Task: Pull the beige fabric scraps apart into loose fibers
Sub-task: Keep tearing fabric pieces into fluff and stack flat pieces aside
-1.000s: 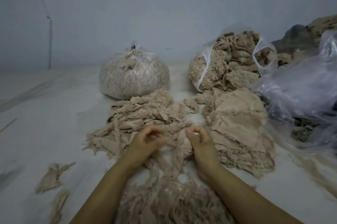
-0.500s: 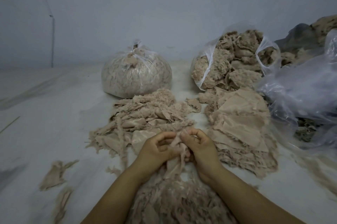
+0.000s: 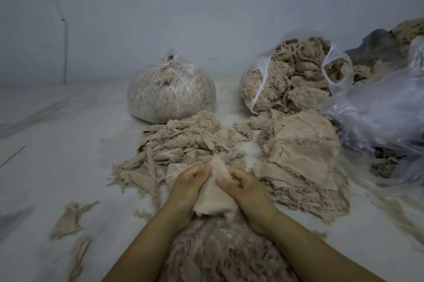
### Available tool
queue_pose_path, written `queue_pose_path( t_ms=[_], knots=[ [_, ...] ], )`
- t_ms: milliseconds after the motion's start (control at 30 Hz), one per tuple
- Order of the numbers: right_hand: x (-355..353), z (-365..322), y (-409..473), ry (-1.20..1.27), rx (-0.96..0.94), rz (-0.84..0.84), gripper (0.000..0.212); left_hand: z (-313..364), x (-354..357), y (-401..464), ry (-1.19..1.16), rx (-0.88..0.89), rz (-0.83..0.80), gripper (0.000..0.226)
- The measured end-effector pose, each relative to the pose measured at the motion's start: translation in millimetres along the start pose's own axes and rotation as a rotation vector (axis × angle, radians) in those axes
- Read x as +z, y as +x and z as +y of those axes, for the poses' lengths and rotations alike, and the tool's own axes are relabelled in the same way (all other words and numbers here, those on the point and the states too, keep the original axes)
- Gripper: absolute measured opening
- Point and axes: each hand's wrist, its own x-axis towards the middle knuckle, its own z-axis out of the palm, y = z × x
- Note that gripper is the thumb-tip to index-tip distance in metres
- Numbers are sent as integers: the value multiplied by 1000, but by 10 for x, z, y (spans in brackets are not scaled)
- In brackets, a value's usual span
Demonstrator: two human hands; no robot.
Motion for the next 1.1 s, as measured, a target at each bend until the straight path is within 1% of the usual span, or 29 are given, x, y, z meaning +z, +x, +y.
queue_pose_path(
  t_ms=[33, 100, 167, 233, 267, 300, 333, 367, 433, 500, 567, 633, 700, 733, 800, 900, 967, 1000, 1033, 1067, 1100],
  knots=[
    [10, -16, 3, -48, -21, 50, 16, 4, 21, -15, 79, 25, 30, 34],
    [17, -23, 10, -114, -53, 108, 22, 20, 45, -40, 186, 60, 43, 41],
    [25, -26, 9, -192, -85, 112, 25, 81, 70, -66, 217, 70, 19, 46],
    [45, -22, -7, -281, -128, 102, 22, 119, 115, -53, 313, 103, 22, 50],
    [57, -24, -10, -312, -151, 113, 22, 119, 135, -26, 366, 139, 56, 44],
    [71, -29, -7, -330, -168, 140, 24, 122, 143, 10, 402, 174, 115, 32],
    [74, -37, 1, -339, -178, 172, 26, 127, 133, 46, 404, 191, 177, 25],
    [75, -54, 7, -330, -182, 199, 27, 135, 107, 74, 367, 186, 223, 27],
    [77, -92, 7, -337, -176, 223, 27, 170, 30, 128, 248, 143, 277, 24],
    [74, -86, -5, -395, -179, 222, 31, 209, -32, 155, 169, 112, 304, 20],
    [70, -91, -39, -317, -139, 177, 41, 213, -41, 161, 158, 100, 286, 22],
    [32, -108, -80, -172, -1, 30, 49, 219, -21, 155, 167, 103, 226, 26],
    [-9, -141, -107, -138, 117, -127, 40, 263, -25, 156, 213, 114, 196, 27],
    [-31, -139, -105, -160, 150, -166, 34, 298, -47, 161, 229, 123, 215, 27],
    [-59, -120, -83, -233, 173, -199, 31, 379, -115, 173, 251, 139, 278, 28],
    [-67, -101, -66, -350, 123, -185, 36, 445, -148, 152, 296, 166, 304, 32],
    [-37, -100, -56, -358, 22, -100, 36, 417, -73, 118, 260, 169, 269, 30],
    [-14, -93, -46, -295, -16, -44, 35, 383, -9, 100, 259, 160, 219, 29],
    [-5, -83, -25, -210, -32, 5, 39, 338, 69, 82, 276, 147, 153, 28],
    [-4, -69, -4, -126, -31, 35, 44, 287, 151, 61, 295, 133, 89, 30],
    [3, -62, 8, -64, -27, 51, 42, 237, 227, 51, 294, 127, 52, 31]
  ],
)
